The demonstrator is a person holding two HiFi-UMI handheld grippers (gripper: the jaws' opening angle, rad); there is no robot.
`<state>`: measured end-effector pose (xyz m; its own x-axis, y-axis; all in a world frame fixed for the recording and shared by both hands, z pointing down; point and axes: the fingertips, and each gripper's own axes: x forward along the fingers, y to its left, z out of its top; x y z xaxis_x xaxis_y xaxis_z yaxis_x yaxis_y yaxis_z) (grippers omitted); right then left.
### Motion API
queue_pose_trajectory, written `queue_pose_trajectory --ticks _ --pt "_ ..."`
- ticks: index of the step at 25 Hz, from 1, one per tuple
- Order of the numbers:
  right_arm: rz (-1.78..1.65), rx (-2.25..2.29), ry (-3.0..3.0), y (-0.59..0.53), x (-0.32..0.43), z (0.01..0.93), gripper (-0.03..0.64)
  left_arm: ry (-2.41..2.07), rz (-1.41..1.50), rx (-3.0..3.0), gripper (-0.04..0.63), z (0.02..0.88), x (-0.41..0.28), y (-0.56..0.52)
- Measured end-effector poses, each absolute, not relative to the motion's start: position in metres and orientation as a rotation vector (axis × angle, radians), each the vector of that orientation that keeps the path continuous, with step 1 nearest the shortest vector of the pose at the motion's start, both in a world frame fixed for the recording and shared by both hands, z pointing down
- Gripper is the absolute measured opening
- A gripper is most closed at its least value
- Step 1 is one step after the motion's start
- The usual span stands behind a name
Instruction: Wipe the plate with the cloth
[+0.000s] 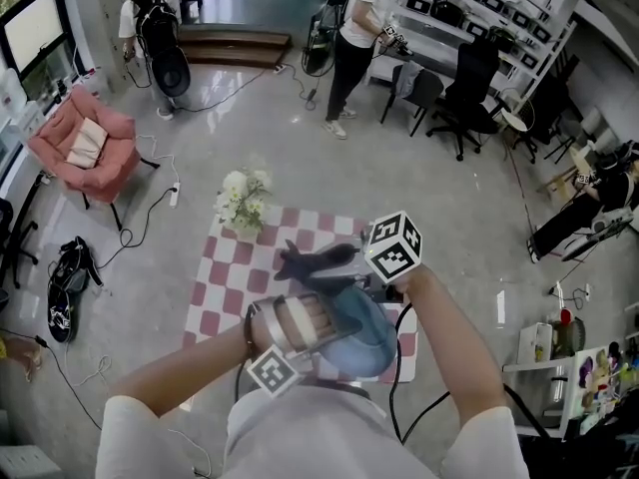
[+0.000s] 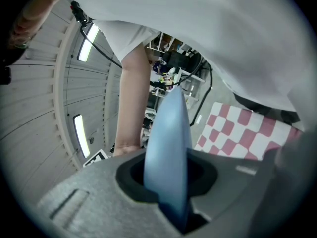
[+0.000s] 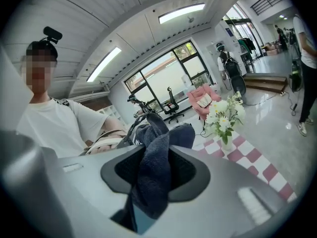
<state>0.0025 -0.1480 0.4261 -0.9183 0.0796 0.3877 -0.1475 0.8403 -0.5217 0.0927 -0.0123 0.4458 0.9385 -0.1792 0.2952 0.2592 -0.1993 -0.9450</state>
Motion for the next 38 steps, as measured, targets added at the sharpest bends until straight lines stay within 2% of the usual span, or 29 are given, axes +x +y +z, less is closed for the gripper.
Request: queue_pose_trajectory --ticks 18,38 --pt "1.094 0.367 -2.591 -0.172 0.056 0.480 0.132 -0.007 -0.396 -1.770 0.075 0.447 0.046 -0.032" --pt "1.207 0.719 -2.742 -0.150 0.108 0.476 0.132 0.176 -0.433 -1.972 0.075 0.441 0.005 -0.099"
